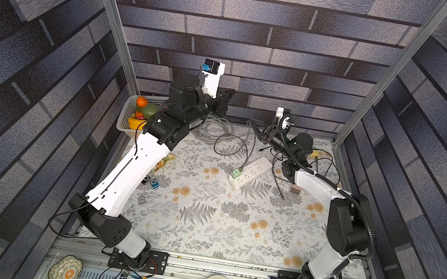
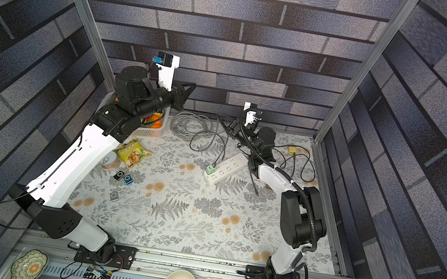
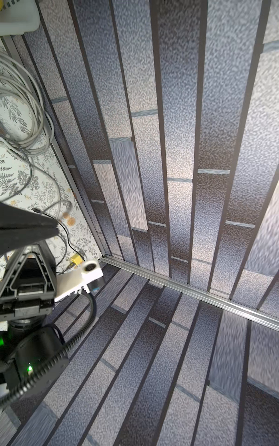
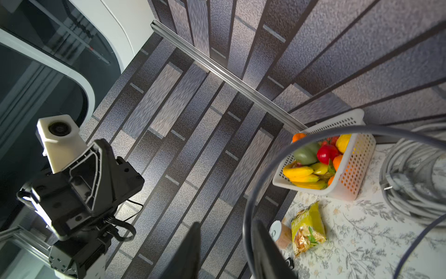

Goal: Charge mp3
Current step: Pick up the charging cable from the center of the board.

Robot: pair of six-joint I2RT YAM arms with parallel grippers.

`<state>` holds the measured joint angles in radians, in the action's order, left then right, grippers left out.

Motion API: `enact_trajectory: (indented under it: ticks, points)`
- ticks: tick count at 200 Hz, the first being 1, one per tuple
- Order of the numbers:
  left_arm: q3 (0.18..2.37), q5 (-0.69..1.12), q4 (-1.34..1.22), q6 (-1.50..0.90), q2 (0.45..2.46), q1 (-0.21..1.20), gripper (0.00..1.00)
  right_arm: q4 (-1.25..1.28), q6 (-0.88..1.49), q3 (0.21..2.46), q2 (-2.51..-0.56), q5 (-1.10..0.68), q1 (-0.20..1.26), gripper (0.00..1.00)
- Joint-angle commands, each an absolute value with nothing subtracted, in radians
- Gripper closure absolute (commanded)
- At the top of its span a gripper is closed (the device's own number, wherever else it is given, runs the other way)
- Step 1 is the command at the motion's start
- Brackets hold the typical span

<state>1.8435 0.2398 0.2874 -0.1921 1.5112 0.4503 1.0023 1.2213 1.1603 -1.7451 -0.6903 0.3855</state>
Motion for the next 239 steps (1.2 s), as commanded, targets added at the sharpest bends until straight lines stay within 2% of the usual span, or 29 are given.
enact_trajectory:
  ticks: [1, 18, 28, 48, 63, 84, 97, 108, 119, 144, 166, 206, 239]
  points:
    - [1.826, 0.297, 0.418, -0.249, 1.54, 0.446, 1.0, 1.058, 1.196, 1.137, -1.667, -0.702, 0.382, 0.93]
    - [1.675, 0.32, 0.323, -0.342, 1.483, 0.45, 1.0, 0.963, 1.119, 1.11, -1.61, -0.686, 0.38, 1.0]
    - [1.542, 0.353, 0.217, -0.431, 1.432, 0.44, 0.82, 0.909, 1.083, 1.108, -1.583, -0.683, 0.381, 1.0]
    - [1.281, 0.403, 0.0, -0.543, 1.323, 0.433, 0.69, 0.812, 1.036, 1.122, -1.555, -0.678, 0.381, 1.0]
    - [1.148, 0.332, -0.015, -0.544, 1.254, 0.433, 0.53, 0.666, 0.982, 1.152, -1.542, -0.697, 0.384, 1.0]
    - [1.038, 0.285, 0.059, -0.565, 1.176, 0.386, 0.31, 0.322, 0.763, 1.153, -1.47, -0.665, 0.425, 0.83]
    - [0.985, 0.207, 0.126, -0.557, 1.117, 0.366, 0.21, -0.005, 0.521, 1.157, -1.409, -0.491, 0.507, 0.72]
    - [0.961, 0.141, 0.244, -0.536, 1.081, 0.355, 0.16, -0.143, 0.411, 1.14, -1.396, -0.392, 0.585, 0.63]
    - [0.951, 0.106, 0.348, -0.546, 1.07, 0.333, 0.13, -0.235, 0.409, 1.131, -1.422, -0.338, 0.631, 0.56]
    - [0.868, 0.04, 0.39, -0.561, 1.016, 0.319, 0.07, -0.314, 0.392, 1.143, -1.546, -0.227, 0.759, 0.49]
    - [0.826, 0.026, 0.367, -0.55, 0.967, 0.324, 0.04, -0.359, 0.403, 1.208, -1.688, -0.161, 0.831, 0.49]
    - [0.813, -0.027, 0.37, -0.494, 0.928, 0.369, 0.02, -0.431, 0.468, 1.314, -1.869, -0.036, 0.875, 0.55]
    - [0.79, -0.034, 0.338, -0.487, 0.904, 0.384, 0.02, -0.436, 0.519, 1.376, -1.952, 0.014, 0.88, 0.53]
